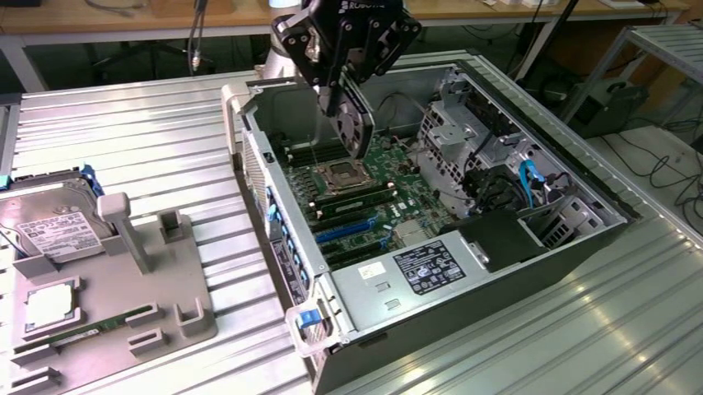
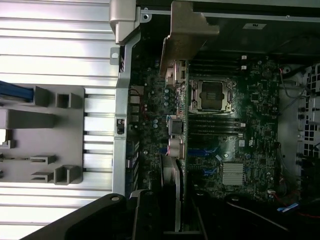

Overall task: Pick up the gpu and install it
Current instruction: 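Pick up the gpu and move the gpu toward the slot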

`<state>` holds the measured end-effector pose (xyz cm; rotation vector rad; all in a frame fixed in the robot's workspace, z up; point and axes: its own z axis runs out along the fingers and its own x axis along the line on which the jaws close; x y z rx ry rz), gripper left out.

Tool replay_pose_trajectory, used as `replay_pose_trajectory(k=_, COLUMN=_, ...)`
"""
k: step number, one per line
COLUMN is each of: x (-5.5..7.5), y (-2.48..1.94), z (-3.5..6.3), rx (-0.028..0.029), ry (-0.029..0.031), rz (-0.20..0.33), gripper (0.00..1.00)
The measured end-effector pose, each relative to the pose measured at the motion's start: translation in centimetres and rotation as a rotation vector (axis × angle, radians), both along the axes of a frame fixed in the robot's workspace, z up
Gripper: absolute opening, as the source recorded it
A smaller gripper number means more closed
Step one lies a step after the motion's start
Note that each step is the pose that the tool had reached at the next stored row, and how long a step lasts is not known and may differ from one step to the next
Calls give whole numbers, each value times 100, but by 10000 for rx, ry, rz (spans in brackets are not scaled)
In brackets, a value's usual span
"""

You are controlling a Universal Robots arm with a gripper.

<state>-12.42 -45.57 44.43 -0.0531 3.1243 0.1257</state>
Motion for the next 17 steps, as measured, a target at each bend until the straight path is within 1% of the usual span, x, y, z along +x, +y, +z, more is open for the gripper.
replay_pose_trajectory(k=12, x=115, y=0, z=-4, rx=-1, ry=-1, rz=0, gripper=28)
replay_pose_trajectory(k=17, x=199, y=0, z=-7, rx=-2, ry=-1, rz=0, gripper=28)
